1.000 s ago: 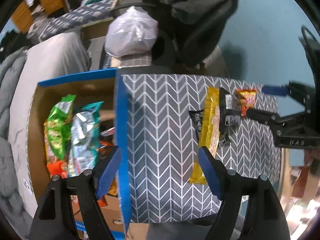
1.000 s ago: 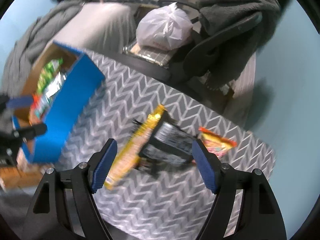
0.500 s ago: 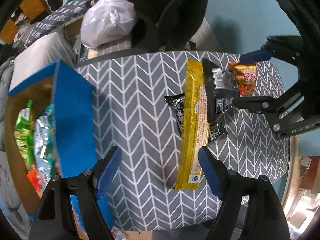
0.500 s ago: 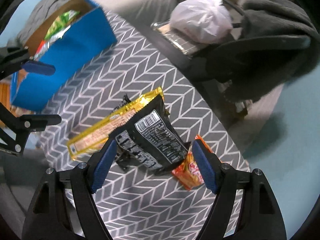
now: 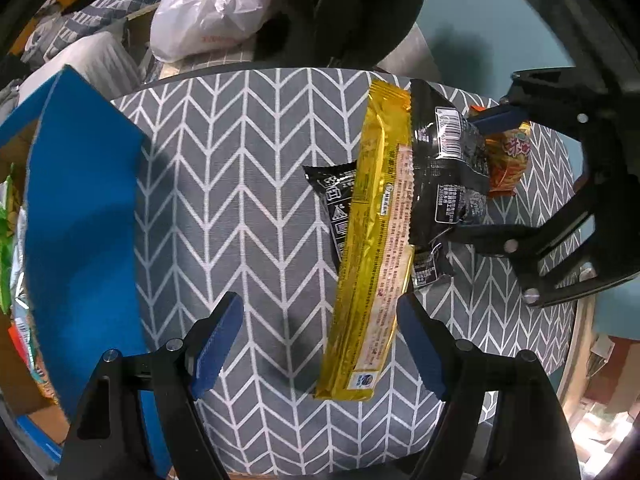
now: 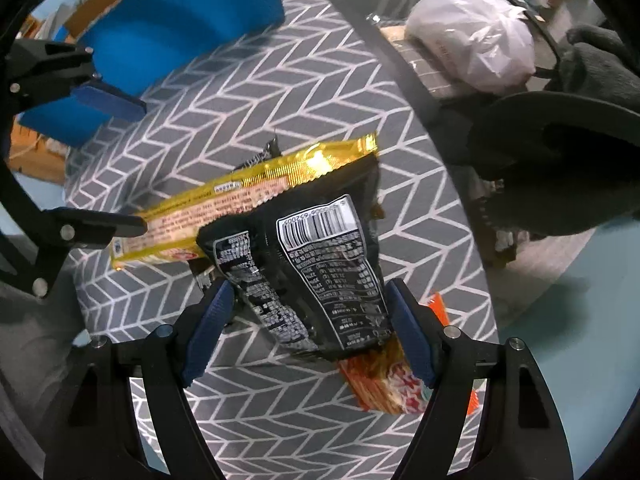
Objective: Organize snacks
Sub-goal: 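Grasp the yellow wafer stick with left tool while right tool grasps black bag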
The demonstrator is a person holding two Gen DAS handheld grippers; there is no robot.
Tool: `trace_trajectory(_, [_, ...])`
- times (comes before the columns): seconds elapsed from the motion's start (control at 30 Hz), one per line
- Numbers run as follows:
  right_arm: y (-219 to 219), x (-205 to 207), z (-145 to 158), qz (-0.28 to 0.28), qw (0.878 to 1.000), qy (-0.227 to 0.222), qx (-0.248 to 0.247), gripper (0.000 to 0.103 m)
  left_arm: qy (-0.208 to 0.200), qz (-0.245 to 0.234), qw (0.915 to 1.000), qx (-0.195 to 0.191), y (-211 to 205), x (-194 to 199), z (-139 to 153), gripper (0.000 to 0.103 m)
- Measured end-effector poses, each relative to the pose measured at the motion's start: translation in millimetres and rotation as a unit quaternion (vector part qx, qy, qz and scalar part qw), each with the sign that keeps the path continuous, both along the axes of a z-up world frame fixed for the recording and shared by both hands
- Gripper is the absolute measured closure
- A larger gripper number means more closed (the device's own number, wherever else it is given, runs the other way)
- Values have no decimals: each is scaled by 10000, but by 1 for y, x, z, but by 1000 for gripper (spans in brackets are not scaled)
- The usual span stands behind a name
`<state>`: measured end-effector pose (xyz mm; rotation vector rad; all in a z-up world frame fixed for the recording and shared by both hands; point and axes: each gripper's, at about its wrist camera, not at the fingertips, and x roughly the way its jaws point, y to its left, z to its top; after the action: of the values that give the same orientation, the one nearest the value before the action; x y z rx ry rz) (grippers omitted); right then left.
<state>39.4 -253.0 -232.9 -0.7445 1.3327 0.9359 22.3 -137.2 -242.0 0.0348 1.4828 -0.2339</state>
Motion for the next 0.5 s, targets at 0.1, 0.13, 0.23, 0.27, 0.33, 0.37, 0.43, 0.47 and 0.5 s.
trace_trajectory(0.1, [3, -2, -8, 10, 10000, -53, -72, 26, 86, 10, 10000, 9, -3, 2, -7, 23])
trace_trajectory(0.13, [3, -3, -12, -54, 9999, -68, -97, 26, 114, 23, 9999, -17, -4, 3, -8, 23])
trace_trajectory(0.23, [2, -4, -17, -269, 9996, 19, -7, 26, 139, 11, 9999, -72, -5, 5, -8, 23])
trace_trajectory(0.27, [1, -4, -18, -374, 9993, 59, 31, 26, 127, -31, 9999, -100, -6, 6, -6, 23])
trace_trajectory(0.33, [-3, -5, -17, -671, 9975, 157, 167, 28, 112, -99, 9998, -98, -10, 9, -6, 23])
trace_trajectory(0.37, [-7, -6, -17, -860, 9957, 217, 260, 31, 115, -122, 9998, -103, -11, 10, -6, 23])
trace_trajectory(0.43, [-16, -7, -15, -1261, 9907, 291, 417, 34, 122, -167, 9997, -160, -13, 14, -6, 23])
trace_trajectory(0.47, [-19, -8, -14, -1461, 9876, 323, 468, 35, 118, -184, 9996, -176, -15, 15, -7, 23])
trace_trajectory(0.5, [-22, -9, -13, -1618, 9850, 343, 502, 35, 127, -211, 9995, -182, -17, 15, -5, 23])
